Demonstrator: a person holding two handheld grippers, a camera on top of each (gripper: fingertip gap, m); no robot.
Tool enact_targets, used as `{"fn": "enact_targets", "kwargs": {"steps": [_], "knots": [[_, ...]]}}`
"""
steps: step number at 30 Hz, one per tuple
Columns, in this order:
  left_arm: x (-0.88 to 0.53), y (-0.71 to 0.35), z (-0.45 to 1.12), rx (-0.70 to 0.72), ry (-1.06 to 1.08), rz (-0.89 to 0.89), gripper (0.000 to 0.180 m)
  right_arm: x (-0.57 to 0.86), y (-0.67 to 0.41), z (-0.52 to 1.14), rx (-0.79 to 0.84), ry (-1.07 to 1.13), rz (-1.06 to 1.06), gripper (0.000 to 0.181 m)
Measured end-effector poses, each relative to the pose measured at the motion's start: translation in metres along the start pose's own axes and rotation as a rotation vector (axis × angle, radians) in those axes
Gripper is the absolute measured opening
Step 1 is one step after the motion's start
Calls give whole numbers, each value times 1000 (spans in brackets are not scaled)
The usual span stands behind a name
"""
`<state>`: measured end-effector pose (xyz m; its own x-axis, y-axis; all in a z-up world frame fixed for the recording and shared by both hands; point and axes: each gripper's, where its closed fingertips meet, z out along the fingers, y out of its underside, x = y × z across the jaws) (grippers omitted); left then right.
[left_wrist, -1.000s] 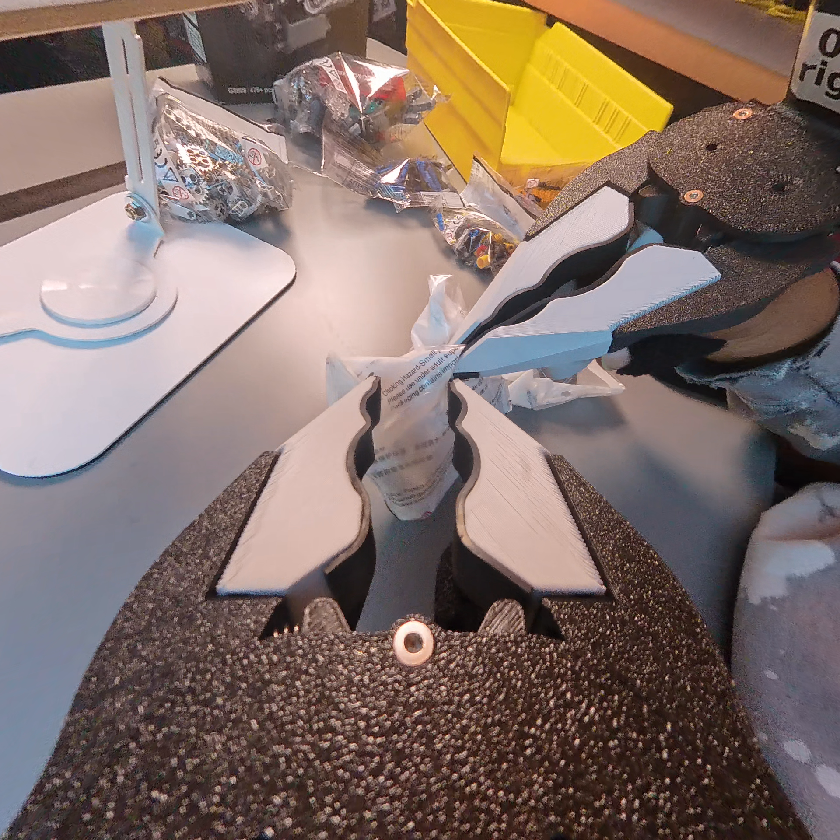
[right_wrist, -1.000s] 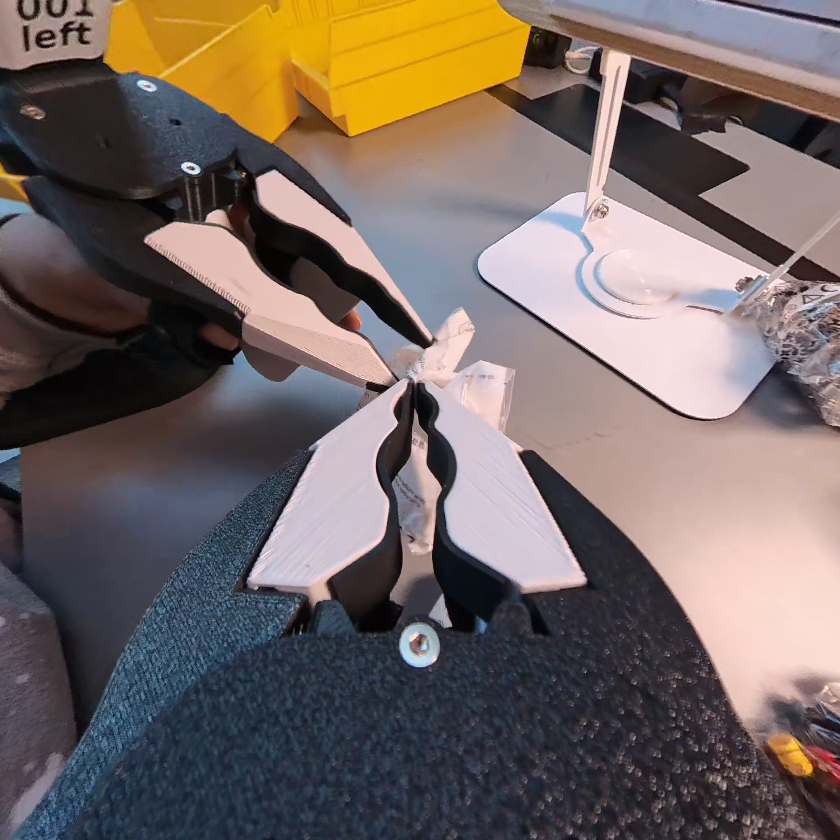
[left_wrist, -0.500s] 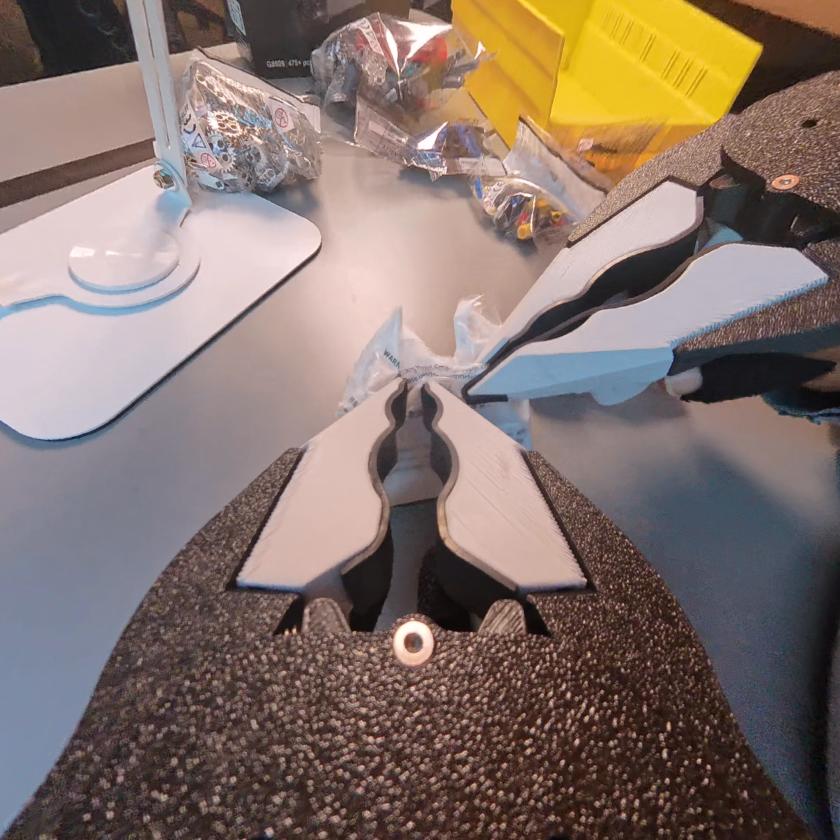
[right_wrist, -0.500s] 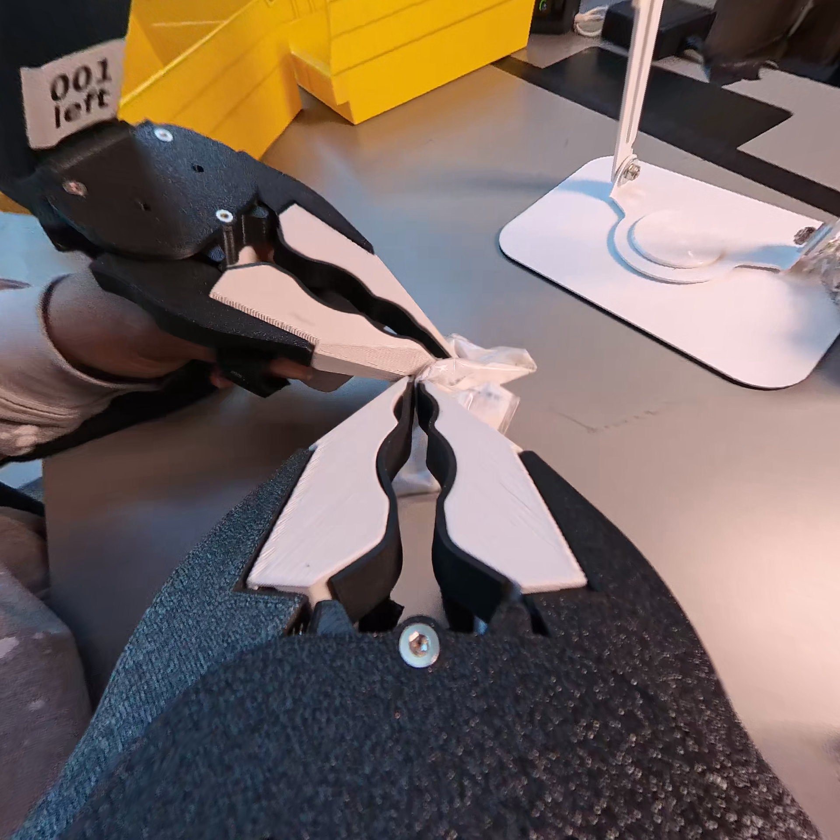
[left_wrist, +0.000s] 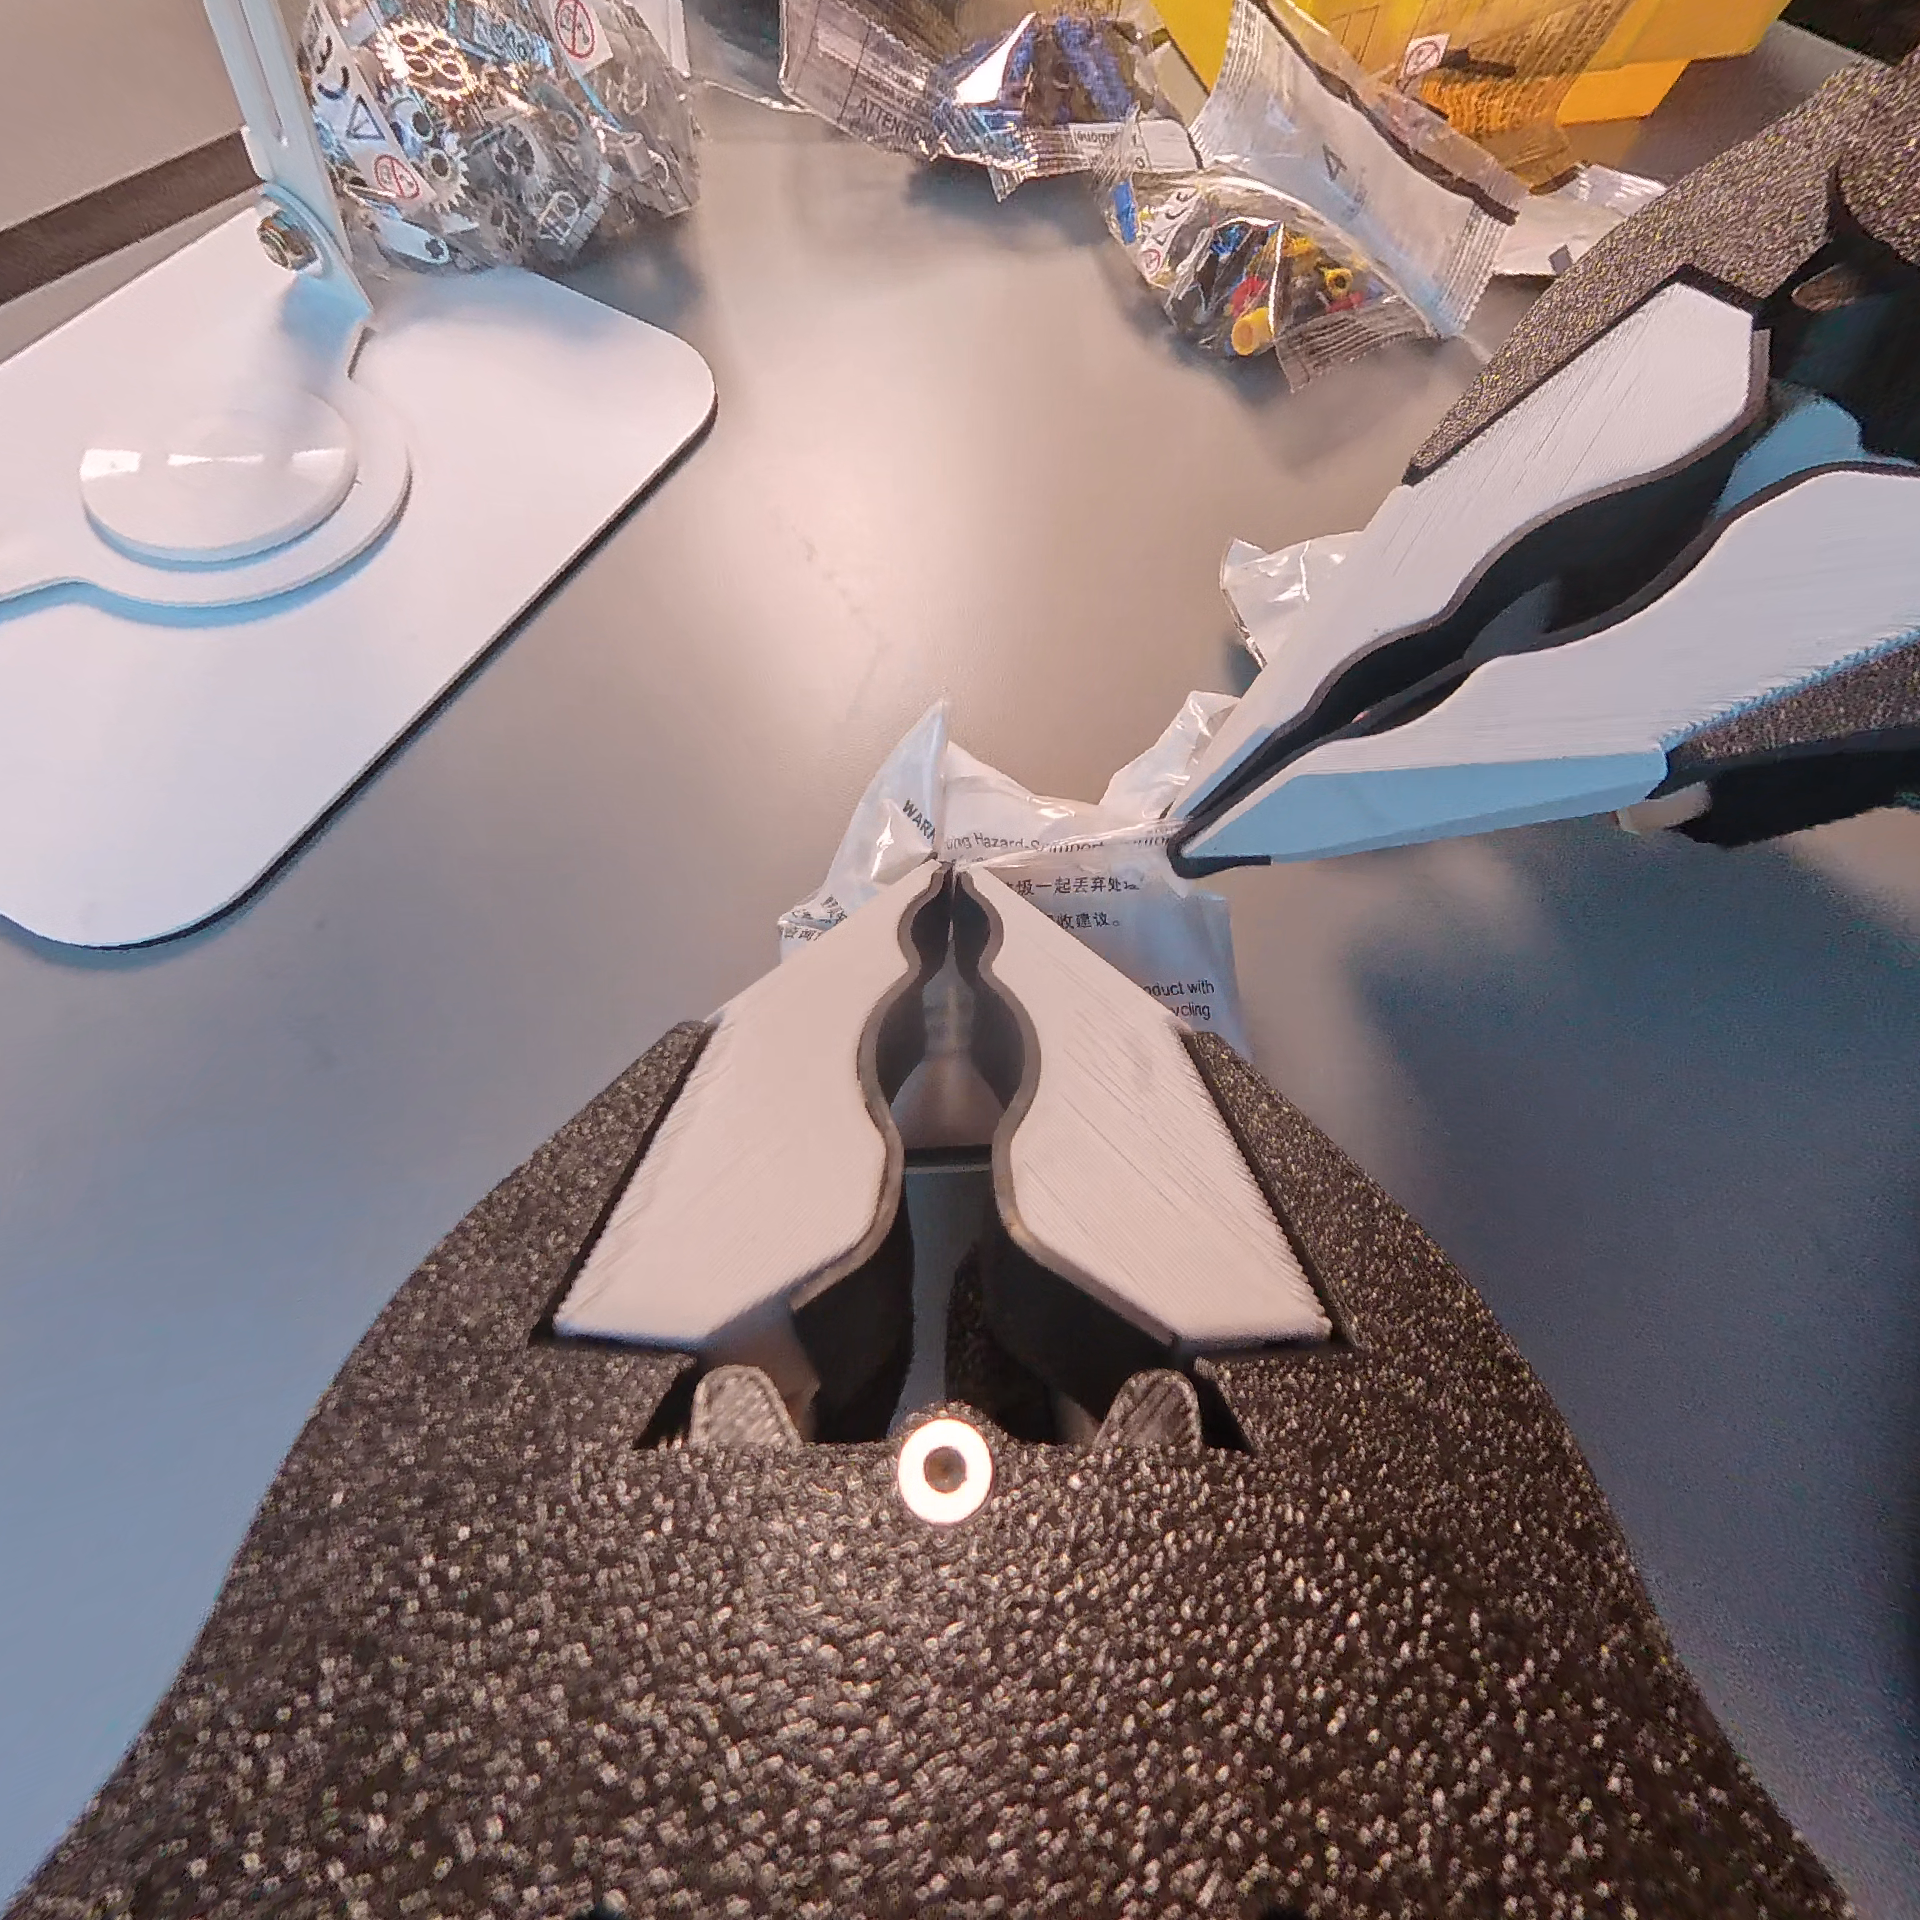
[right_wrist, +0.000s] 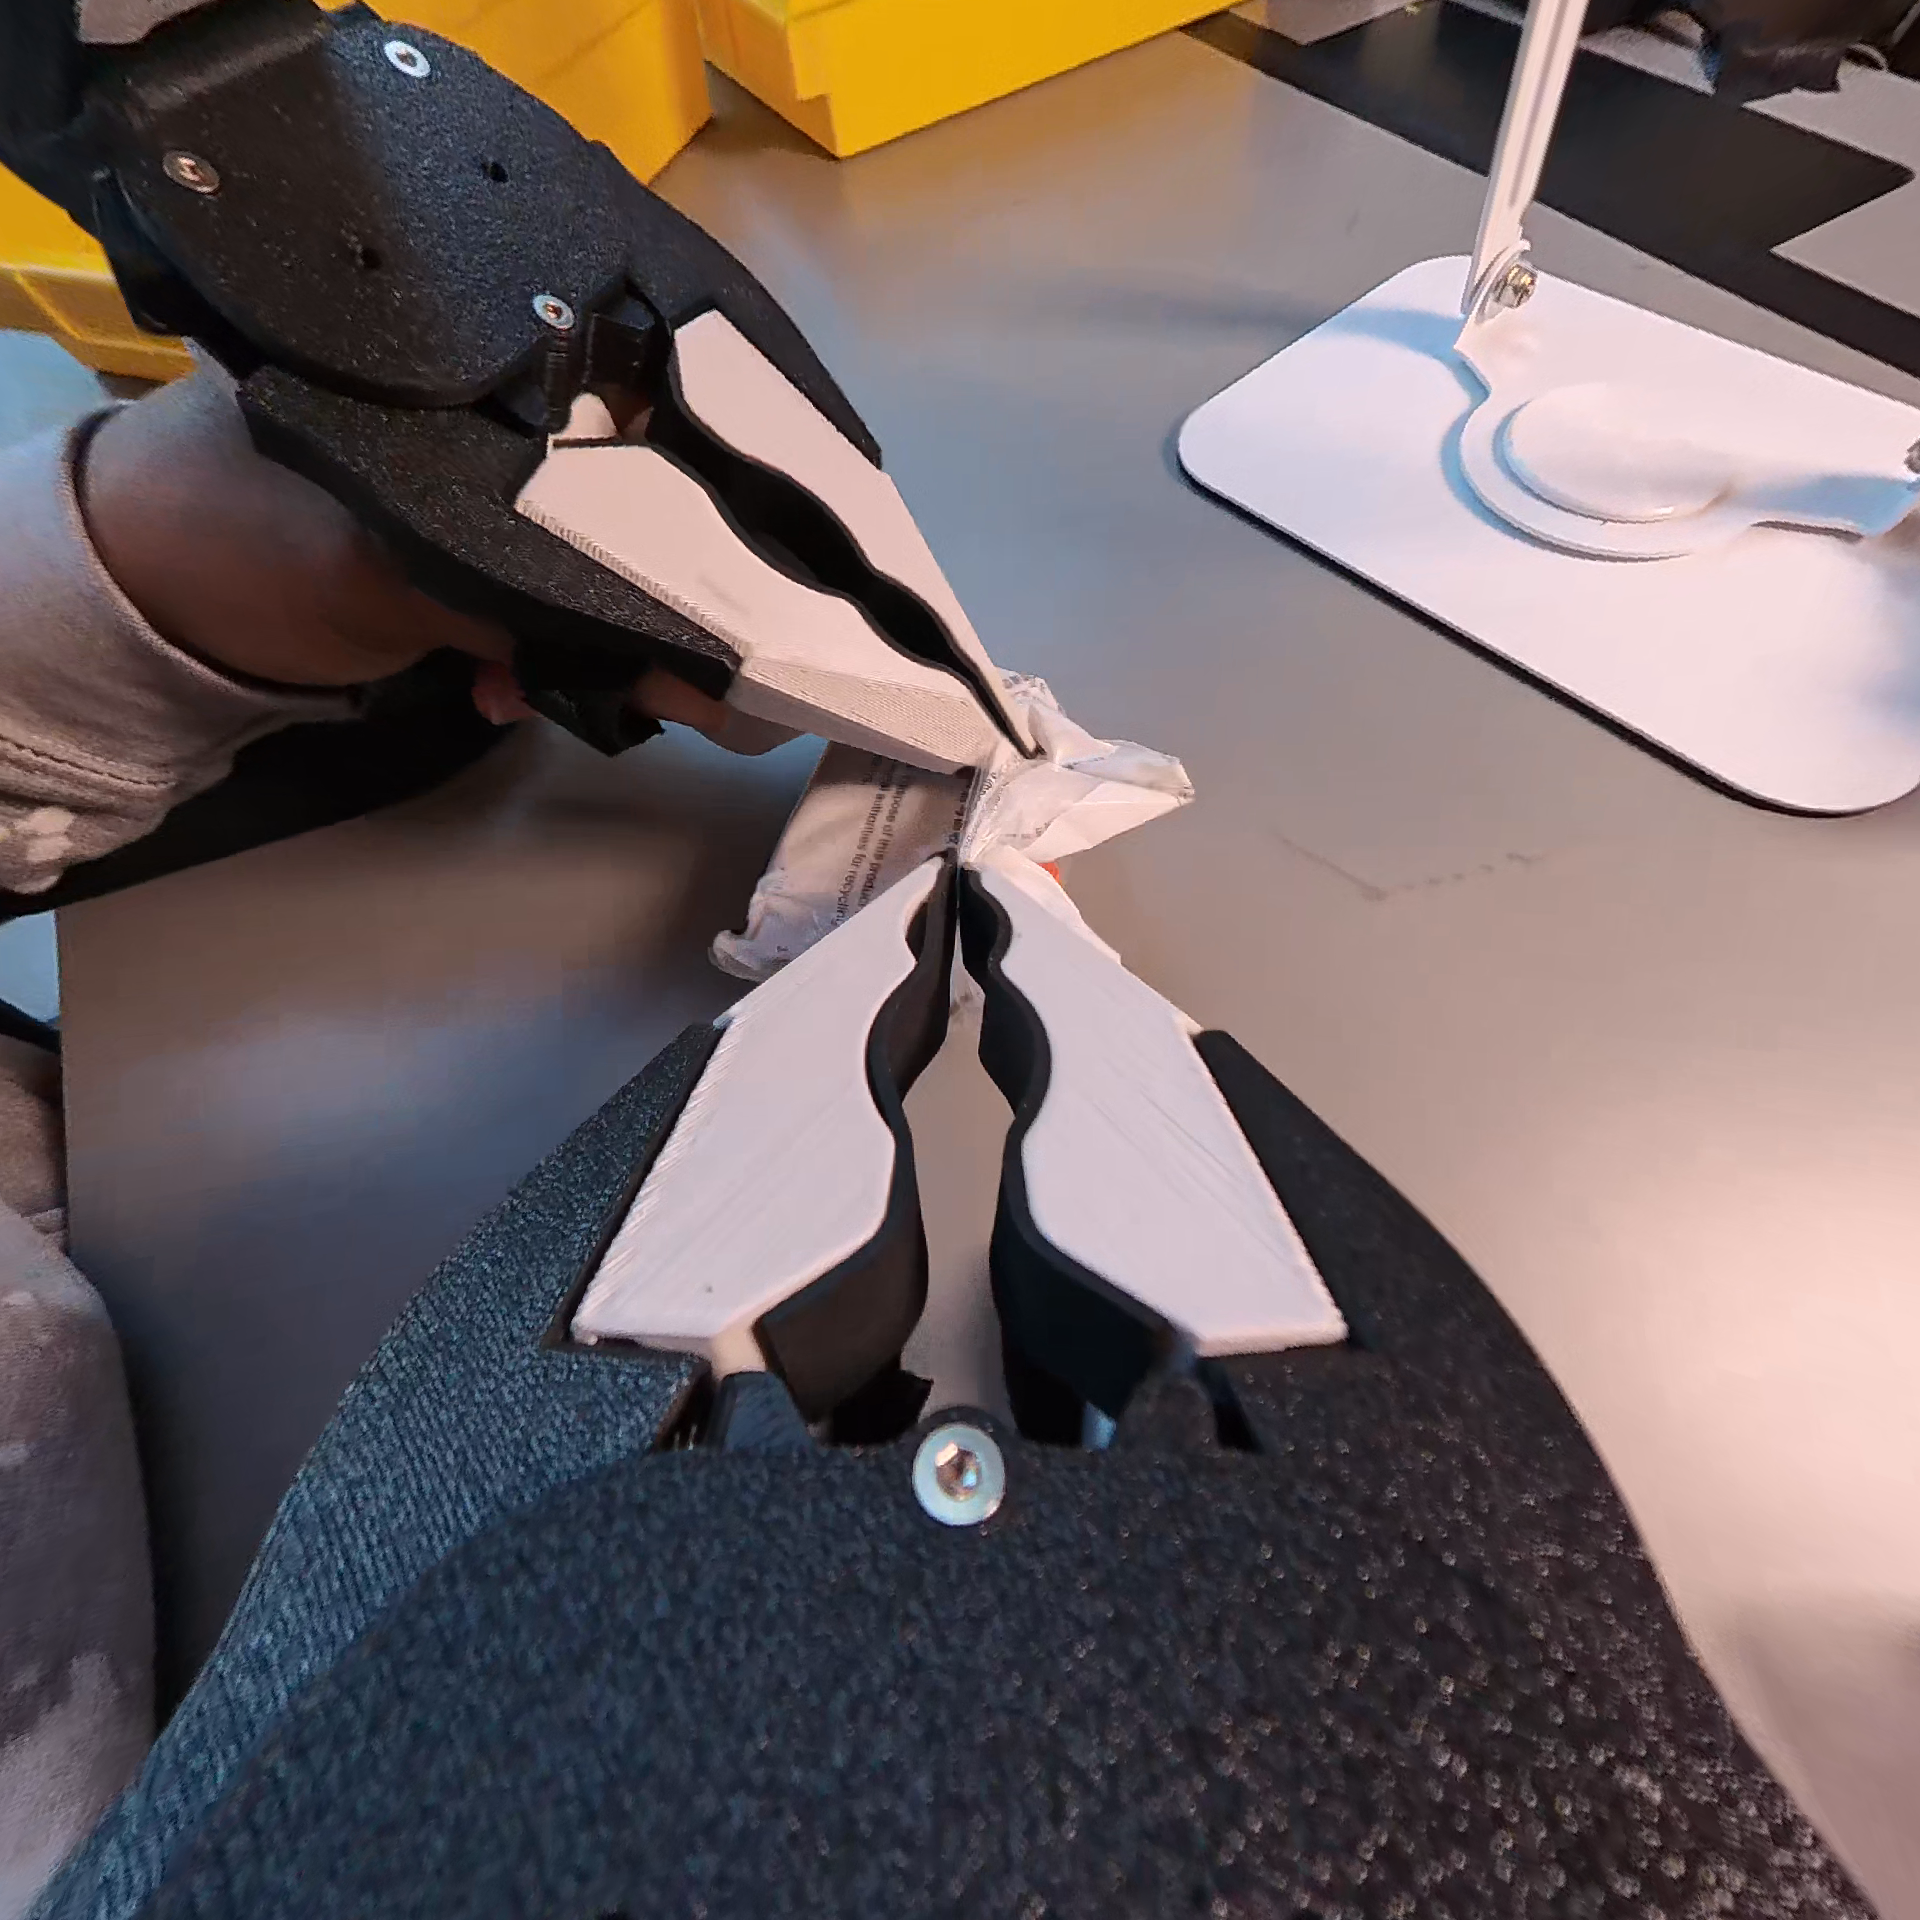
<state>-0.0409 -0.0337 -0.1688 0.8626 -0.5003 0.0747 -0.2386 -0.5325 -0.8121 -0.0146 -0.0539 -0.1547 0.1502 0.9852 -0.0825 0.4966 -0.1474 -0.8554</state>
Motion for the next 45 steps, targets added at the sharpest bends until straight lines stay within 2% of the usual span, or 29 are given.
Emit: {"fn": "enact_targets", "kwargs": {"steps": [4,8,12,15,22,26,30,35,45], "knots": [[7,1,-1,-11,55,-14,0,12,3,-7,30,-15,107,0],[11,0,-4,-15,122,-41,0,16,3,-5,13,-15,120,0],[12,-13,-9,26,159,-72,29,21,0,-5,3,-43,138,0],[11,-17,-3,13,130,-22,35,19,-5,-5,7,-86,151,0],[4,-14,14,-63,131,-23,30,13,-7,-6,-14,-99,37,0],[6,-2,23,-155,28,138,26,7,3,-2,-55,-58,-98,0],[-2,-3,24,-192,-25,195,21,9,7,-4,-94,-34,-154,0],[-4,3,19,-203,25,124,13,7,12,-7,-76,-71,-124,0],[-1,1,14,-197,57,97,0,18,8,-7,-50,-55,-142,0]]}}
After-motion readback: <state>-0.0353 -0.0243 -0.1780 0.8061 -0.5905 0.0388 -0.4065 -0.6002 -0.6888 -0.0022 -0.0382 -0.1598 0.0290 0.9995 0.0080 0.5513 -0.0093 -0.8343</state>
